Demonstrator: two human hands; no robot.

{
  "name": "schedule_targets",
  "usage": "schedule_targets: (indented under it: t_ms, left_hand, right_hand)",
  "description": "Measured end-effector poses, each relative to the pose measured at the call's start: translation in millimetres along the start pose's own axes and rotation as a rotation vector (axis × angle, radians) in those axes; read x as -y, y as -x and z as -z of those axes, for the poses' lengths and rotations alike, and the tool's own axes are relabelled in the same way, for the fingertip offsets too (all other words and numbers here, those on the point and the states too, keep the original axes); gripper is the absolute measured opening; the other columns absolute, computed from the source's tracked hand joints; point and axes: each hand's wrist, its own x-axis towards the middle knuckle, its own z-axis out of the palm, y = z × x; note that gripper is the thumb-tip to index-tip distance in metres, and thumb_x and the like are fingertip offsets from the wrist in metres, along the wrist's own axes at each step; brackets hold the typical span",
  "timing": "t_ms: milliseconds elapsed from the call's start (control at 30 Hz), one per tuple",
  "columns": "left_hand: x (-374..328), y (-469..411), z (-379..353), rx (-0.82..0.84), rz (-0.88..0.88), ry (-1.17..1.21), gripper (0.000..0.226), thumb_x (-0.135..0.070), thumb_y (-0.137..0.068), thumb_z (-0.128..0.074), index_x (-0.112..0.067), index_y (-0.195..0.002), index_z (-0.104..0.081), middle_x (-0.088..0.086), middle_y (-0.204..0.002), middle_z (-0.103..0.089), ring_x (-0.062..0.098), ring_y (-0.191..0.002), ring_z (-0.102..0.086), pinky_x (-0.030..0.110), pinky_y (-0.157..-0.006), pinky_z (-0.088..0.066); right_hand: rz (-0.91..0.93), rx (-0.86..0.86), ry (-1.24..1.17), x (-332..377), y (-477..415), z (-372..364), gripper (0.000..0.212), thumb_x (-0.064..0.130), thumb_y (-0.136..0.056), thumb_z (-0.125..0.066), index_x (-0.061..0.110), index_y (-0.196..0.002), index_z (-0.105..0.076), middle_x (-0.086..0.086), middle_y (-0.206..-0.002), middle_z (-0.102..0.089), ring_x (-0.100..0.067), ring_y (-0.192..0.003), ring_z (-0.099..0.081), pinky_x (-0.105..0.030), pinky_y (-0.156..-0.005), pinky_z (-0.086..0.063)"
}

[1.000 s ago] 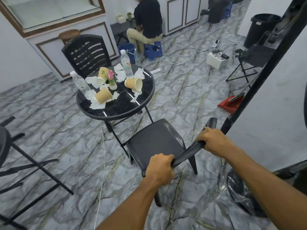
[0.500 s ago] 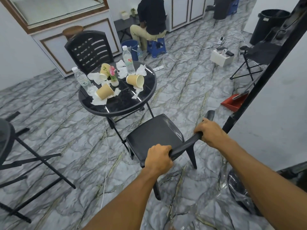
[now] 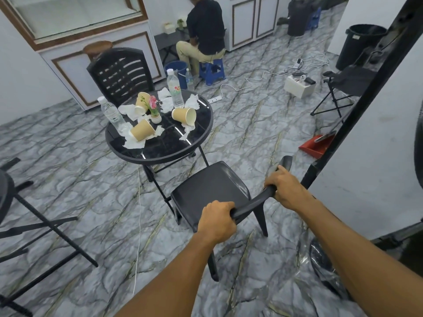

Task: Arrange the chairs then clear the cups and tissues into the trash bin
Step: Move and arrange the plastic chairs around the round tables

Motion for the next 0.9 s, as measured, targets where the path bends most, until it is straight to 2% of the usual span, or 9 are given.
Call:
schedule_targets:
  t_ms: [100,167,200,267,367,467,567,633,900]
  left_hand:
    - [14,11,9,0.021,0.023,0.207,0.043,-0.066,-0.075,-0.063,-0.03,-0.098,-0.07,-0.012,-0.083,-0.071,0.006,-0.077,-0.065,0.025,-0.073,-0.053]
    - [32,24,16,-0.065,0.078,0.356,0.06,-0.074,-0.076,-0.059,-0.027,-0.111,-0.071,-0.011,-0.099,-0.074,0.002,-0.091,-0.067,0.024,-0.084,-0.055]
    - [42,30,21,-0.122,0.11,0.391,0.06,-0.073,-0.078,-0.057,-0.025,-0.111,-0.072,-0.01,-0.1,-0.074,0.002,-0.092,-0.067,0.026,-0.086,-0.056]
    - [63,38,32,-0.199,0.179,0.378,0.05,-0.064,-0.085,-0.057,-0.023,-0.107,-0.073,-0.011,-0.097,-0.074,0.003,-0.089,-0.067,0.028,-0.085,-0.056]
    - [98,47,61,-0.204,0.291,0.272,0.033,-0.034,-0.088,-0.066,-0.019,-0.117,-0.069,-0.003,-0.104,-0.073,0.013,-0.095,-0.067,0.028,-0.086,-0.054]
    - [140,56,101,-0.213,0.382,0.228,0.042,-0.02,-0.085,-0.062,-0.02,-0.127,-0.063,0.0,-0.116,-0.069,0.02,-0.106,-0.063,0.032,-0.089,-0.052]
    - [189,70,145,-0.192,0.48,0.245,0.038,-0.024,-0.086,-0.063,-0.018,-0.124,-0.062,0.004,-0.119,-0.066,0.026,-0.108,-0.062,0.035,-0.088,-0.051]
    - [229,84,171,-0.175,0.549,0.265,0.049,-0.026,-0.083,-0.063,-0.022,-0.131,-0.058,0.005,-0.121,-0.065,0.026,-0.106,-0.064,0.036,-0.09,-0.053]
    - [367,122,254,-0.264,0.68,0.24,0.055,-0.02,-0.084,-0.062,-0.018,-0.138,-0.054,0.005,-0.135,-0.059,0.022,-0.119,-0.057,0.028,-0.091,-0.046]
  right_hand:
    - [-0.009,0.164,0.01,28,6,12,0.025,0.021,-0.065,-0.065,0.037,-0.082,-0.072,0.014,-0.078,-0.069,-0.006,-0.087,-0.057,-0.043,-0.117,-0.007]
    - [-0.057,0.312,-0.194,55,3,25,0.039,0.015,-0.064,-0.058,0.038,-0.091,-0.074,0.018,-0.088,-0.071,-0.003,-0.091,-0.062,-0.033,-0.11,-0.029]
    - [-0.09,0.354,-0.317,68,-2,29,0.039,0.011,-0.068,-0.059,0.034,-0.096,-0.075,0.017,-0.095,-0.071,-0.002,-0.093,-0.063,-0.025,-0.099,-0.042]
    - [-0.1,0.341,-0.431,95,-15,31,0.031,0.012,-0.077,-0.064,0.028,-0.101,-0.075,0.011,-0.101,-0.071,-0.004,-0.096,-0.064,-0.018,-0.085,-0.048]
    - [-0.047,0.248,-0.312,145,-41,22,0.025,0.035,-0.084,-0.068,0.025,-0.105,-0.074,0.011,-0.104,-0.071,-0.007,-0.099,-0.064,-0.025,-0.09,-0.05]
    - [0.026,0.239,-0.268,205,-74,6,0.027,0.041,-0.087,-0.063,0.024,-0.105,-0.074,0.008,-0.107,-0.073,-0.012,-0.102,-0.065,-0.034,-0.091,-0.053]
    - [0.104,0.263,-0.277,276,-110,-4,0.025,0.035,-0.091,-0.061,0.019,-0.105,-0.074,0.002,-0.111,-0.073,-0.017,-0.104,-0.066,-0.038,-0.091,-0.054]
    - [0.151,0.281,-0.256,327,-135,-6,0.028,0.034,-0.091,-0.059,0.018,-0.11,-0.073,0.0,-0.117,-0.071,-0.02,-0.109,-0.064,-0.039,-0.095,-0.053]
    - [0.328,0.311,-0.174,491,-225,-16,0.035,0.032,-0.093,-0.056,0.02,-0.124,-0.067,-0.001,-0.127,-0.065,-0.021,-0.116,-0.06,-0.039,-0.098,-0.051]
